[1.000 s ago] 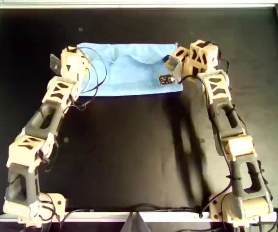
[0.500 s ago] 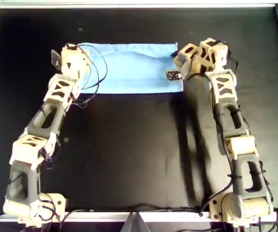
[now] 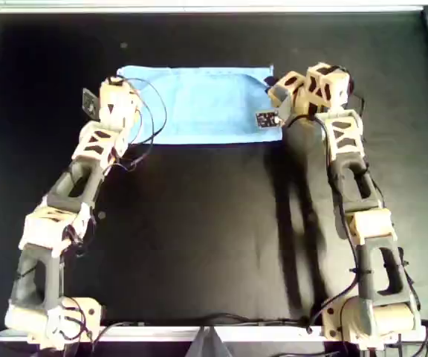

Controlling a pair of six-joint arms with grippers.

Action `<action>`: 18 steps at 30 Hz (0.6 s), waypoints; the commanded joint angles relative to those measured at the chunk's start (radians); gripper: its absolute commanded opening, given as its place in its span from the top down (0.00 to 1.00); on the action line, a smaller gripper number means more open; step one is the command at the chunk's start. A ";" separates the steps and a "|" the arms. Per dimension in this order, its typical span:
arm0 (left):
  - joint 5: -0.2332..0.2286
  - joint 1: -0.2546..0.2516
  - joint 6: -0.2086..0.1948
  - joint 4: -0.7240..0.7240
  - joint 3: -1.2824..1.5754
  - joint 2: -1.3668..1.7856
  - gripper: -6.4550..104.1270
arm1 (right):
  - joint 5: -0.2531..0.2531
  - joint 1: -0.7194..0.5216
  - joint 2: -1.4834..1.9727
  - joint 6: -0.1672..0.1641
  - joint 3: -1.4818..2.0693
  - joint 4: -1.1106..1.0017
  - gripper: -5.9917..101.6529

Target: Fold a cloth

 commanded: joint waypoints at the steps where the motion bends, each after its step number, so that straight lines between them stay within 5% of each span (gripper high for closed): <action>1: -0.008 0.020 0.005 -0.009 -0.046 0.061 0.28 | -0.012 -0.006 0.112 0.003 -0.083 0.015 0.34; 9: -0.009 0.020 0.005 0.009 0.100 0.305 0.21 | -0.014 -0.051 0.265 0.006 -0.057 0.081 0.34; 18: -0.009 0.020 0.005 0.012 0.568 0.772 0.21 | -0.015 -0.055 0.443 -0.014 -0.083 0.528 0.33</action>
